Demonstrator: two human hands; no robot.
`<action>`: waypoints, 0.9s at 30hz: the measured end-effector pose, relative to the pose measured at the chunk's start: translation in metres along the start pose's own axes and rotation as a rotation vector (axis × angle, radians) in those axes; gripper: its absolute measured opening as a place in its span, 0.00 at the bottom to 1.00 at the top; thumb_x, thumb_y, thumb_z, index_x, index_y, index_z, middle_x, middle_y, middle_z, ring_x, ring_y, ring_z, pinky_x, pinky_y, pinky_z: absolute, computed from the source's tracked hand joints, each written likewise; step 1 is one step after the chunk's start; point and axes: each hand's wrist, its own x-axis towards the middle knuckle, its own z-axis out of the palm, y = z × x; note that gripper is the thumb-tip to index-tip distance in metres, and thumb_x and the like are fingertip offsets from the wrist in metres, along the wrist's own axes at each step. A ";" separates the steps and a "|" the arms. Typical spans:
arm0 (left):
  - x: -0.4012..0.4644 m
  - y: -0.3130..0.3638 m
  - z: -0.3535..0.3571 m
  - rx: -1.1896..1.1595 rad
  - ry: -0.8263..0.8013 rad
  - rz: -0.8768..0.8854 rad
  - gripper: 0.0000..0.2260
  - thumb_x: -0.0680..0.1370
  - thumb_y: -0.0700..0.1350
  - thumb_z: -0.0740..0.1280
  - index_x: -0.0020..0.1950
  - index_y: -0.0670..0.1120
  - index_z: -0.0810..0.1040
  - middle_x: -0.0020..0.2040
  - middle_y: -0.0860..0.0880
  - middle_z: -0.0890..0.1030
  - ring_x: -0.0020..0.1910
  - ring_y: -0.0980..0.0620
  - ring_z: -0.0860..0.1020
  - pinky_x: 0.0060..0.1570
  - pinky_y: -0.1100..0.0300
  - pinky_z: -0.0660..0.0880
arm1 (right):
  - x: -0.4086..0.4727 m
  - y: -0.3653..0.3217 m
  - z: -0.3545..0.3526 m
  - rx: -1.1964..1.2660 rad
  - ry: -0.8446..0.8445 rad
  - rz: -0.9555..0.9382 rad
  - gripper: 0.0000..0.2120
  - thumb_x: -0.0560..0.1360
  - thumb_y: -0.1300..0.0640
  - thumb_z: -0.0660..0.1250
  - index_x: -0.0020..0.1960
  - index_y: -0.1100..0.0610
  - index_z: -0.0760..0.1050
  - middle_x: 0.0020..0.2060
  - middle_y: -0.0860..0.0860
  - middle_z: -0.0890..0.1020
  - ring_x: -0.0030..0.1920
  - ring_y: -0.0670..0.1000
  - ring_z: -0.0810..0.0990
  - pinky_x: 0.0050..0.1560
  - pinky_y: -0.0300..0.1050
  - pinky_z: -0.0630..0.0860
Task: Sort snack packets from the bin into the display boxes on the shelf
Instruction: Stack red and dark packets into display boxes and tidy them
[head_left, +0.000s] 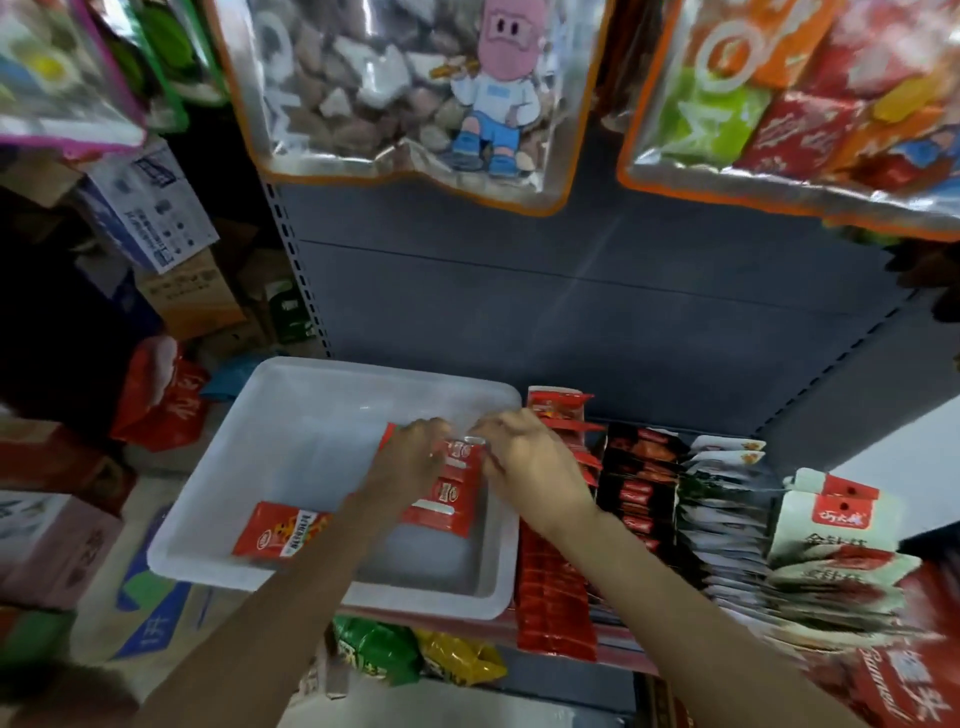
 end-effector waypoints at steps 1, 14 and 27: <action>-0.004 -0.012 -0.001 0.011 -0.017 -0.040 0.15 0.76 0.42 0.59 0.59 0.45 0.78 0.57 0.43 0.80 0.57 0.43 0.78 0.57 0.54 0.73 | 0.003 -0.007 0.010 0.031 -0.075 0.025 0.14 0.73 0.63 0.66 0.58 0.58 0.77 0.55 0.54 0.79 0.54 0.55 0.78 0.54 0.47 0.77; -0.017 -0.082 0.013 0.759 -0.287 0.061 0.18 0.75 0.45 0.67 0.64 0.49 0.74 0.66 0.49 0.73 0.63 0.48 0.73 0.66 0.50 0.60 | 0.014 -0.010 0.138 -0.048 -0.729 0.346 0.26 0.80 0.52 0.57 0.75 0.58 0.55 0.73 0.55 0.58 0.72 0.58 0.62 0.71 0.48 0.61; -0.018 -0.078 -0.042 -0.345 0.063 -0.032 0.08 0.82 0.43 0.59 0.48 0.42 0.75 0.44 0.43 0.80 0.43 0.47 0.79 0.44 0.57 0.73 | 0.041 -0.022 0.052 0.867 0.099 0.590 0.02 0.72 0.64 0.70 0.43 0.61 0.78 0.34 0.53 0.81 0.35 0.43 0.79 0.41 0.39 0.76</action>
